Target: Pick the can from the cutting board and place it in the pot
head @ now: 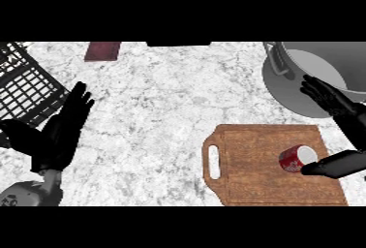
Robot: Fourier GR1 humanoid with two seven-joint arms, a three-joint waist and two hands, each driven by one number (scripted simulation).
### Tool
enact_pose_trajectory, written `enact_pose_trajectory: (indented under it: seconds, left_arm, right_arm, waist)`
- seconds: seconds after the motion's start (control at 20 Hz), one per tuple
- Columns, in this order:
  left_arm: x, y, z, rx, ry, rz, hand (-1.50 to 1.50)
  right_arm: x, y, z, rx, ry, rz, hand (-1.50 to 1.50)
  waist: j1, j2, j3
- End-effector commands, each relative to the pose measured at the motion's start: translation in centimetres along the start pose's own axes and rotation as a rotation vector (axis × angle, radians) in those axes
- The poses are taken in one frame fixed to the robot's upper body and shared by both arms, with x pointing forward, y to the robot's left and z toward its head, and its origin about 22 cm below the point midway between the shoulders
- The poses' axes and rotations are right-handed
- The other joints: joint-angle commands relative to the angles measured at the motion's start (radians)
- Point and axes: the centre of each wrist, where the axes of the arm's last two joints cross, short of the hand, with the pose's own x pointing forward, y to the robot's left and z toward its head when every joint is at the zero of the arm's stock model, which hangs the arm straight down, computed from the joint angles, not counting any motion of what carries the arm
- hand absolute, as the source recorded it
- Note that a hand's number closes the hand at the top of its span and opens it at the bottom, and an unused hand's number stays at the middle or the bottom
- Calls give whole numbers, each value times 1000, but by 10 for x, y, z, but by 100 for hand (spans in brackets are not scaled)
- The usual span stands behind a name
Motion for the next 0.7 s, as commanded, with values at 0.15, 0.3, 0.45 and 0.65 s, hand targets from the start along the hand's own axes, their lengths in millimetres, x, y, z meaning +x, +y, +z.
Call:
enact_pose_trajectory:
  seconds: [0.15, 0.3, 0.45, 0.65]
  left_arm:
    - [-17, -17, 8, -30, 30, 20, 0]
    - [-19, -12, 4, -44, 21, 21, 0]
    - [-16, -18, 9, -48, 27, 22, 0]
    - [5, -23, 2, -66, 13, 12, 0]
  right_arm:
    - [28, -80, 62, 70, -7, 298, -150]
    - [61, -106, 64, 138, 94, 447, -150]
    - [91, -112, 59, 207, 135, 516, -150]
    - [128, -116, 33, 297, 246, 590, -150]
  waist:
    - [17, 1, 0]
    - [23, 2, -1]
    - [22, -2, -2]
    - [39, 1, -2]
